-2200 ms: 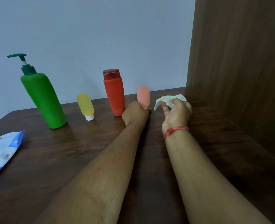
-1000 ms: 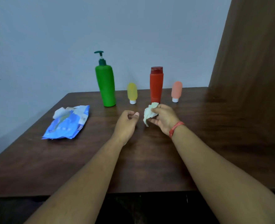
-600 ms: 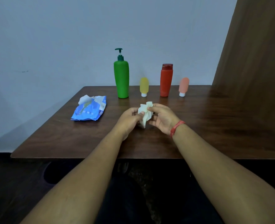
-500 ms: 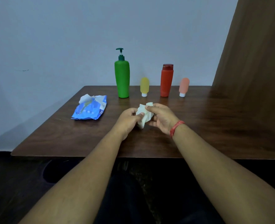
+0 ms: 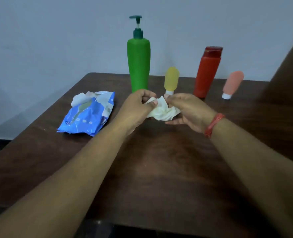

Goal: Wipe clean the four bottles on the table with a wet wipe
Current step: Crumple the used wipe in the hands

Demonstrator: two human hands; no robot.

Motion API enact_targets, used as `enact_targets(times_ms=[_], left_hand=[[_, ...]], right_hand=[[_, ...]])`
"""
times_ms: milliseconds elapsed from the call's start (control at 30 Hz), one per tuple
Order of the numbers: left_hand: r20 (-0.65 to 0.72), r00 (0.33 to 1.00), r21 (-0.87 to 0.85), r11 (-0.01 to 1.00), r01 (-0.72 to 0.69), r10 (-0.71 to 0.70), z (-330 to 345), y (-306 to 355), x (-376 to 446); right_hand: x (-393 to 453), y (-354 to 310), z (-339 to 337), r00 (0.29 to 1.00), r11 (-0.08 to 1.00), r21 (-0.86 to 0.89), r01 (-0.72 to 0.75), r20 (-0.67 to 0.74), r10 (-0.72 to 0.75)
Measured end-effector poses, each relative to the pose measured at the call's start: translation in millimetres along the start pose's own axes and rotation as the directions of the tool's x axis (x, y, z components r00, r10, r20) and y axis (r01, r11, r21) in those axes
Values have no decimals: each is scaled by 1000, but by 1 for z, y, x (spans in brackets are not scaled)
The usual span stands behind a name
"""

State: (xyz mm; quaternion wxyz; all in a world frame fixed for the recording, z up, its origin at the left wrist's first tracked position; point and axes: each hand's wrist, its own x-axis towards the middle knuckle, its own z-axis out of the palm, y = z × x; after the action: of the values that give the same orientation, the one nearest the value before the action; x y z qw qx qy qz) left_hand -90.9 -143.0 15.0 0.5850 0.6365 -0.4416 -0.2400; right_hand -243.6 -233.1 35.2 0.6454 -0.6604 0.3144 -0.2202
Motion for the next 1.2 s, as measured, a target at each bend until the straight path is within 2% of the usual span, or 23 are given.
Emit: enact_targets(times_ms=[100, 200, 300, 400, 467, 500, 533, 633, 700, 867, 900, 933, 967, 1033, 1100, 1200], left_hand=[[7, 1000, -21, 999, 28, -28, -4, -4, 21], [-57, 991, -68, 991, 116, -120, -6, -3, 30], [-66, 969, -152, 962, 228, -240, -2, -2, 20], [-71, 868, -181, 862, 472, -491, 2, 11, 11], [-26, 721, -347, 682, 644, -693, 2, 31, 2], [5, 663, -396, 608, 689, -748, 1, 43, -4], [13, 634, -379, 583, 719, -773, -1, 55, -13], [-80, 602, -237, 601, 763, -795, -10, 81, -31], [-144, 600, -218, 617, 756, -787, -19, 95, -36], [-226, 706, -65, 734, 676, -671, -49, 113, -43], [-253, 710, -60, 743, 667, -658, -55, 114, -44], [-278, 687, -93, 731, 676, -671, -62, 113, -45], [-280, 637, -176, 690, 702, -718, -68, 113, -46], [-175, 547, -383, 568, 728, -819, -78, 115, -49], [-115, 529, -421, 524, 740, -841, -88, 119, -51], [-206, 530, -407, 565, 718, -823, -105, 121, -50]], right_hand=[[38, -6, -5, 988, 997, -6, -73, 133, 73], [55, -6, -6, 947, 983, -3, -186, 267, 180], [53, -10, 0, 929, 971, -31, -238, 283, 237], [44, -24, 5, 930, 933, 83, -350, 153, 335], [29, -39, 9, 902, 887, 167, -430, 60, 427], [20, -45, 11, 881, 859, 207, -468, 34, 471], [8, -50, 13, 859, 832, 237, -502, 25, 511], [-18, -61, 16, 815, 797, 200, -570, 12, 580], [-28, -67, 17, 804, 790, 177, -587, 16, 594], [-24, -81, 33, 797, 740, 316, -594, 109, 594], [-22, -85, 39, 805, 735, 344, -585, 134, 578], [-20, -87, 47, 815, 737, 358, -574, 156, 559], [-18, -91, 55, 825, 742, 367, -562, 176, 537], [-17, -96, 72, 844, 756, 376, -535, 209, 494], [-16, -101, 89, 866, 791, 351, -500, 214, 452], [-11, -105, 111, 885, 836, 296, -462, 207, 416]])
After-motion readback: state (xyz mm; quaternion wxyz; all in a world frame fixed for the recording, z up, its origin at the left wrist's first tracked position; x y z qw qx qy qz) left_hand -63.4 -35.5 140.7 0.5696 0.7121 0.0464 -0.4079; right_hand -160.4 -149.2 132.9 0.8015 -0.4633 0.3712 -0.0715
